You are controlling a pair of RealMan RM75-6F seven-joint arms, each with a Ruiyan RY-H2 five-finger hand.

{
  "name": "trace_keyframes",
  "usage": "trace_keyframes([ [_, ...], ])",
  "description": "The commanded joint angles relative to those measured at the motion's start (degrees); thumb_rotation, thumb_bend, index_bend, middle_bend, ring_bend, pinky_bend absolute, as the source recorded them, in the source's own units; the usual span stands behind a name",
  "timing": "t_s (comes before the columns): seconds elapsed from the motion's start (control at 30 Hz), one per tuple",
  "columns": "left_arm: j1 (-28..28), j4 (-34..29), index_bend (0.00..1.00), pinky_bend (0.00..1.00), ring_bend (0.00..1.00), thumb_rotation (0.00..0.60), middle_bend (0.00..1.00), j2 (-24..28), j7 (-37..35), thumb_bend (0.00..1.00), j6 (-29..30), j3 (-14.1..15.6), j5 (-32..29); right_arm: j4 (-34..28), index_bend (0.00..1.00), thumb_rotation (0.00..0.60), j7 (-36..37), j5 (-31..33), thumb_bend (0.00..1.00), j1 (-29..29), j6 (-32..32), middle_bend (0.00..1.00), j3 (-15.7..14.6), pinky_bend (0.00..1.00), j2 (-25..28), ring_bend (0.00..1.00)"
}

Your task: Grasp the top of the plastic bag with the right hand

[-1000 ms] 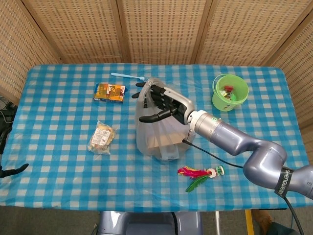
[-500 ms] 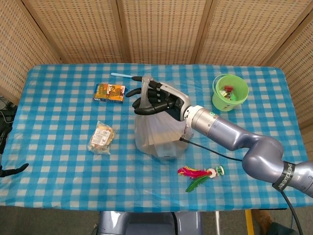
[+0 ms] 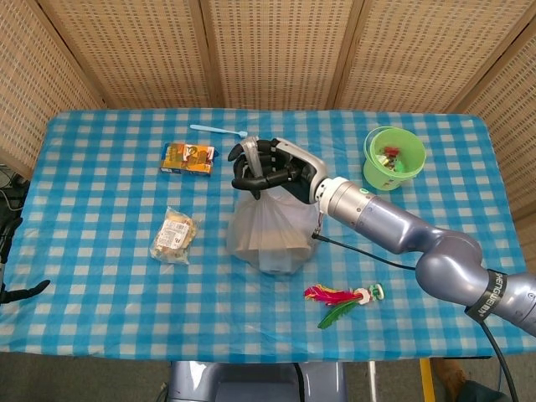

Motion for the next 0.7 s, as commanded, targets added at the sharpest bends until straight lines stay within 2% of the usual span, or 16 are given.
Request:
trace_keyframes([
  [0.03, -0.02, 0.04, 0.0, 0.0, 0.0, 0.6, 0.0, 0.0, -0.01, 0.0, -0.05, 0.0, -0.06, 0.16, 0.75, 0.6, -2.06, 1.58, 0.0, 0.81, 0.17, 0.8, -0.82, 0.88, -0.08, 0.79],
  [0.17, -0.09, 0.11, 0.0, 0.0, 0.0, 0.6, 0.0, 0.01, -0.1, 0.0, -0.2, -0.05, -0.2, 0.28, 0.87, 0.6, -5.02, 2.27, 0.02, 1.74, -0.26, 0.86, -2.28, 0.99, 0.47, 0.85],
  [0.23, -0.1, 0.11, 0.0, 0.0, 0.0, 0.6, 0.0, 0.05, -0.2, 0.0, -0.2, -0.08, -0.2, 0.41, 0.91, 0.6, -6.89, 1.98, 0.15, 2.48, -1.33, 0.88, -3.46, 1.0, 0.96, 0.87],
  [0.3, -0.1, 0.12, 0.0, 0.0, 0.0, 0.6, 0.0, 0.08, -0.27, 0.0, -0.18, -0.09, -0.19, 0.71, 0.94, 0.6, -8.4, 1.98, 0.44, 3.18, -1.65, 0.89, -4.63, 1.0, 1.39, 0.88],
  [0.37, -0.09, 0.15, 0.0, 0.0, 0.0, 0.6, 0.0, 0.08, -0.32, 0.0, -0.17, -0.07, -0.17, 0.81, 0.95, 0.6, -9.51, 2.6, 0.66, 3.79, -1.11, 0.89, -5.65, 1.0, 1.59, 0.89],
  [0.4, -0.09, 0.17, 0.0, 0.0, 0.0, 0.6, 0.0, 0.09, -0.36, 0.0, -0.19, -0.06, -0.15, 0.82, 0.94, 0.6, -9.98, 2.96, 0.76, 3.99, -0.74, 0.89, -6.04, 1.0, 1.61, 0.89],
  [0.5, -0.05, 0.19, 0.0, 0.0, 0.0, 0.6, 0.0, 0.12, -0.5, 0.0, -0.14, -0.06, -0.15, 0.78, 0.92, 0.6, -12.7, 3.37, 0.97, 4.92, 2.31, 0.88, -8.66, 1.0, 1.87, 0.9],
  [0.7, -0.09, 0.2, 0.0, 0.0, 0.0, 0.6, 0.0, 0.13, -0.52, 0.0, -0.26, -0.01, -0.17, -0.42, 0.91, 0.6, -15.17, 5.64, 1.0, 5.79, 6.34, 0.88, -10.94, 1.0, 2.66, 0.91],
])
